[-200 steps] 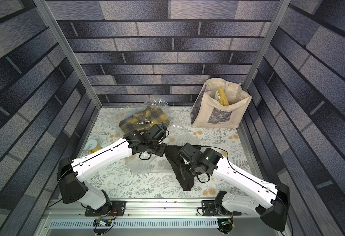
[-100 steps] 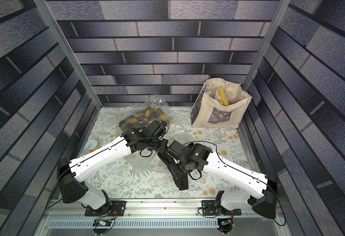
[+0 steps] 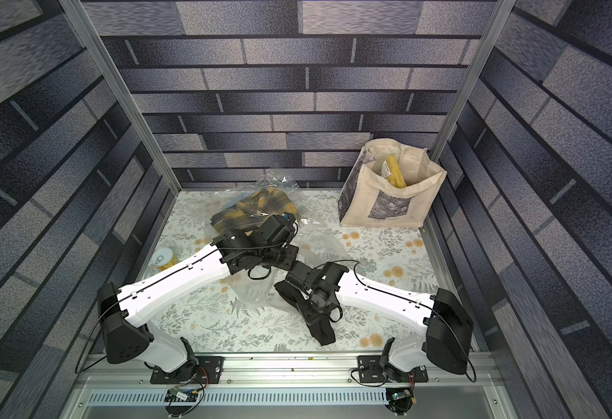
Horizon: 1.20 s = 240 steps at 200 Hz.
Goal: Place the folded shirt into the vacuum bag
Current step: Place the shirt in the vacuum bag.
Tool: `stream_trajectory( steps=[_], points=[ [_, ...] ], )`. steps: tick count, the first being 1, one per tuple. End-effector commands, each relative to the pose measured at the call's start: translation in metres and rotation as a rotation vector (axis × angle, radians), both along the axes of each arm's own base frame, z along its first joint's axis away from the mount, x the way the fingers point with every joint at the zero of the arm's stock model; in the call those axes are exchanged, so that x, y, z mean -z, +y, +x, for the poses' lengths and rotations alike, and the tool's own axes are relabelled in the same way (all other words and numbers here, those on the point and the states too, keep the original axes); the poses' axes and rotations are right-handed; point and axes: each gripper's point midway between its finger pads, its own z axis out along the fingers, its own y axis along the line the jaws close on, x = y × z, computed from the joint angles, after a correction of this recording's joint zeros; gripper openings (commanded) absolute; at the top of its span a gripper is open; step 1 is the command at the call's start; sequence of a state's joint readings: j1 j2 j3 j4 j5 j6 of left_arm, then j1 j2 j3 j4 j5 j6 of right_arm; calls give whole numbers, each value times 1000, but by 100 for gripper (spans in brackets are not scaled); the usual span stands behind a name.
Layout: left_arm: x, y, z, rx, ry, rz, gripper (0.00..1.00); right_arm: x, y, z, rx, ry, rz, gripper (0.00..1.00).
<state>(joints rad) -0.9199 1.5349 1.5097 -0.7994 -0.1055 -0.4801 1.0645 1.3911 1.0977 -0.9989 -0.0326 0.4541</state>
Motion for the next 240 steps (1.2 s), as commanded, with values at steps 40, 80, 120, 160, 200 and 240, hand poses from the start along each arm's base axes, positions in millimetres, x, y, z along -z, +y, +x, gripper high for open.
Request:
stream_trajectory(
  steps=[40, 80, 120, 160, 200, 240],
  points=[
    [-22, 23, 21, -94, -25, -121, 0, -68, 19, -4, -120, -97, 260, 0],
    [-29, 30, 33, -111, -8, -160, 0, -97, 43, -15, -235, -99, 388, 0],
    [-41, 22, 34, -93, -18, -198, 0, -101, 71, -27, -327, -53, 455, 0],
    [-49, 17, 31, -77, -24, -223, 0, -67, 59, -19, -295, -24, 401, 0],
    [-57, 8, 13, -29, -58, -225, 0, -19, 20, 14, -76, 21, 316, 0],
    [-63, 0, 2, -4, -77, -236, 0, 2, 14, 34, -37, -32, 230, 0]
  ],
)
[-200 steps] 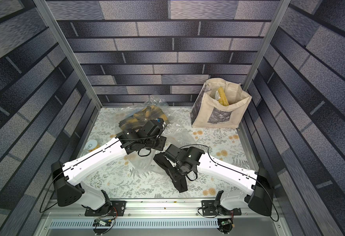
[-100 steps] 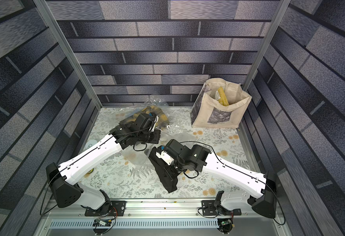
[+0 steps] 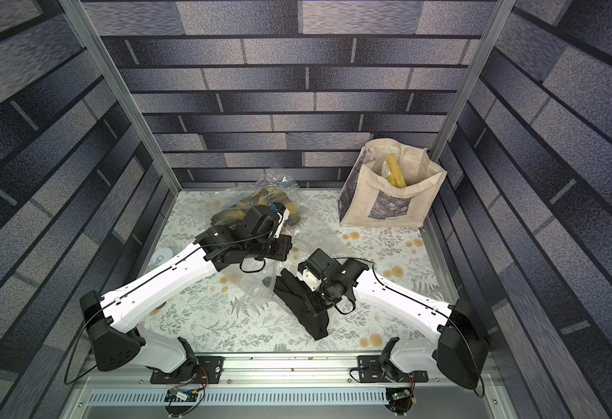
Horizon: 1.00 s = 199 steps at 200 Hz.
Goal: Place the folded shirt into the vacuum bag
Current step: Place the shirt in the vacuum bag.
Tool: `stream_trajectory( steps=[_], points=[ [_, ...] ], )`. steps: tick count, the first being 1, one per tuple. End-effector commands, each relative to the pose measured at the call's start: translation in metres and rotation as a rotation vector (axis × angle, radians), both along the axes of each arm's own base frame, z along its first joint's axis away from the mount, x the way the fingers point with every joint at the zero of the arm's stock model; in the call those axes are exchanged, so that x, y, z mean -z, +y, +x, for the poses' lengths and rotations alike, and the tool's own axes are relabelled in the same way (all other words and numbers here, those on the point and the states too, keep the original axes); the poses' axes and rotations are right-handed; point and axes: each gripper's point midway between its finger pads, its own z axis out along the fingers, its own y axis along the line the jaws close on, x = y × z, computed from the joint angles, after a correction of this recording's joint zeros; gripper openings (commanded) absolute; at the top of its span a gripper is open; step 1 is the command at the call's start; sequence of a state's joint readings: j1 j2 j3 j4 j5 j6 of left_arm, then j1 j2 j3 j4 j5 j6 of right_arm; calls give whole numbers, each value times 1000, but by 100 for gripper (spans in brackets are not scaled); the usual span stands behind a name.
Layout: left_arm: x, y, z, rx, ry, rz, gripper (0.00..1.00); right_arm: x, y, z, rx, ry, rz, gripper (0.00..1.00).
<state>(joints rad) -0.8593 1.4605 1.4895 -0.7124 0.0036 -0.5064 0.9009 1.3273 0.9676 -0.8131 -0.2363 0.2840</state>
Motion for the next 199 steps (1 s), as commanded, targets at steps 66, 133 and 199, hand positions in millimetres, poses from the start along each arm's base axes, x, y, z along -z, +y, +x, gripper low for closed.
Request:
stream_trajectory(
  steps=[66, 133, 199],
  points=[
    [-41, -18, -24, 56, -96, -73, 0, -65, 67, 52, -78, -203, 198, 0],
    [-41, -14, -24, 43, -106, -78, 0, 30, 58, 82, -129, -303, 20, 0],
    [-42, -11, -23, 36, -107, -92, 0, -25, 97, 106, -176, -429, 157, 0]
  ],
)
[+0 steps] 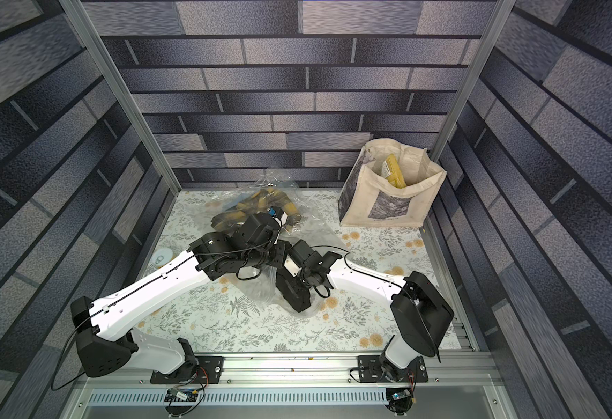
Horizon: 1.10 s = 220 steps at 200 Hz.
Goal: Place the folded shirt into the vacuum bag
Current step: Place the shirt in the vacuum bag.
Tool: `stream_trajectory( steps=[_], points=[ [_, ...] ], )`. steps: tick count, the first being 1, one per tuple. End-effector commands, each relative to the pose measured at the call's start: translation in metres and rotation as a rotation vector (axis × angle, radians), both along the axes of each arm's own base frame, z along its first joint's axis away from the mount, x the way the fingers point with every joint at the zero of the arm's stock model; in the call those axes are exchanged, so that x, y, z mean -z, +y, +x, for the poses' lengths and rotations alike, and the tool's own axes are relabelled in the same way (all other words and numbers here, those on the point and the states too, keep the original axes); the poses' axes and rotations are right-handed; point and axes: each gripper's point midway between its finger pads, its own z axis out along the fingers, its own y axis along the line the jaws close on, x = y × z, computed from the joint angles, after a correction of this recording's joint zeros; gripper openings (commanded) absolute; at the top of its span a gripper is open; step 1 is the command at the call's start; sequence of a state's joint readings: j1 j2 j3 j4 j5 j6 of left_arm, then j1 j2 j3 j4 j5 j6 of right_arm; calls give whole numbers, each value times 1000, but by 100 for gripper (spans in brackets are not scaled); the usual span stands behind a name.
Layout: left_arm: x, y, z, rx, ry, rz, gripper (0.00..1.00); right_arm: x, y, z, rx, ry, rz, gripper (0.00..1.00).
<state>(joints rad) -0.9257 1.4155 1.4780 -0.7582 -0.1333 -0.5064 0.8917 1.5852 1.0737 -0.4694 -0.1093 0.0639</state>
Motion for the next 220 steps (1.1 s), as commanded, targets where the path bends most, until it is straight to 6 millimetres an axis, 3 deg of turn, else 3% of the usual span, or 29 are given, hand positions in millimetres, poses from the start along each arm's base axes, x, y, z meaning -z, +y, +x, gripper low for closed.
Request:
stream_trajectory(
  steps=[1, 21, 38, 64, 81, 107, 141, 145, 167, 205, 220],
  points=[
    [-36, -22, -10, 75, -40, -158, 0, -41, 31, 22, -52, -117, 99, 0],
    [-36, -21, -10, 71, -42, -154, 0, -56, 44, 25, -82, -119, 131, 0],
    [-36, -18, -10, 64, -45, -153, 0, -37, 46, 28, -70, -80, 90, 5],
    [-34, -14, -11, 59, -44, -147, 0, -4, 37, 19, -31, 17, 37, 44],
    [-32, -11, -11, 55, -38, -144, 0, -5, 32, 12, -11, 46, 53, 62],
    [-31, -12, -13, 61, -33, -146, 0, -20, 16, 7, 57, 70, 88, 78],
    [-29, -13, -15, 67, -30, -146, 0, -35, -13, 5, 190, 96, 119, 87],
    [-29, -14, -16, 69, -31, -146, 0, -23, -24, 1, 218, 112, 85, 88],
    [-28, -17, -16, 74, -29, -145, 0, -11, -53, 5, 393, 115, 1, 87],
    [-25, -24, -14, 83, -24, -143, 0, 16, -87, 6, 643, 121, -71, 81],
    [-24, -28, -14, 90, -20, -147, 0, 29, -90, 9, 689, 119, -84, 73]
  ],
)
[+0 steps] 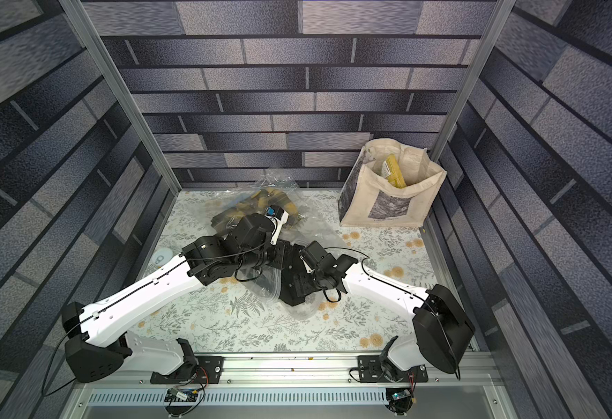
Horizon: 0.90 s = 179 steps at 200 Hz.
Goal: Place the folded shirt into the vacuum bag
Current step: Place the shirt in the vacuum bag.
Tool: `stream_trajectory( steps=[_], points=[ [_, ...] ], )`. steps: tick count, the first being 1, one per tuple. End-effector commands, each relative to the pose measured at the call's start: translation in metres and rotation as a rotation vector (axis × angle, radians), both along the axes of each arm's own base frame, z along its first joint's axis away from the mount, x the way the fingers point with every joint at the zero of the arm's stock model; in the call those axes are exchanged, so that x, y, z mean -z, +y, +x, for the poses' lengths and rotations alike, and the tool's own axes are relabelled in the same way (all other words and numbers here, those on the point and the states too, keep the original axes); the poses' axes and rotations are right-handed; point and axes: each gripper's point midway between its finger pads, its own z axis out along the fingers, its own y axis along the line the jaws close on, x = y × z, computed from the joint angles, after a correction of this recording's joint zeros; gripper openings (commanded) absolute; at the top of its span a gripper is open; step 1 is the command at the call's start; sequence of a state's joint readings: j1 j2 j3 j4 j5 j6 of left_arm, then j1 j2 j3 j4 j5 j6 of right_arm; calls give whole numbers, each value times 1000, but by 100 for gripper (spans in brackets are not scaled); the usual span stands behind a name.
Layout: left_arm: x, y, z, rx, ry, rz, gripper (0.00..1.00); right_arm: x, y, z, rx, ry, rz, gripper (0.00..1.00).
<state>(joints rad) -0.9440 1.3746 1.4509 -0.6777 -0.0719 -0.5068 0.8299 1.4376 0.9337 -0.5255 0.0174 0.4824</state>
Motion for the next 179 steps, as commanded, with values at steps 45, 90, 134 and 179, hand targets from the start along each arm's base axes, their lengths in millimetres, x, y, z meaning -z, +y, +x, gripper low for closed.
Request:
stream_trajectory(
  steps=[45, 90, 134, 179],
  points=[
    [-6, -27, -5, 60, 3, -40, 0, 42, -22, 40, 270, -64, -155, 32],
    [-8, -30, -10, 79, 1, -34, 0, 7, -14, 87, 303, -237, -159, 6],
    [-6, -23, -12, 69, -2, -24, 0, -1, -12, 125, 308, -297, -224, 8],
    [-1, -23, -14, 71, 9, -27, 0, -14, -7, 105, 275, -233, -141, 55]
  ],
)
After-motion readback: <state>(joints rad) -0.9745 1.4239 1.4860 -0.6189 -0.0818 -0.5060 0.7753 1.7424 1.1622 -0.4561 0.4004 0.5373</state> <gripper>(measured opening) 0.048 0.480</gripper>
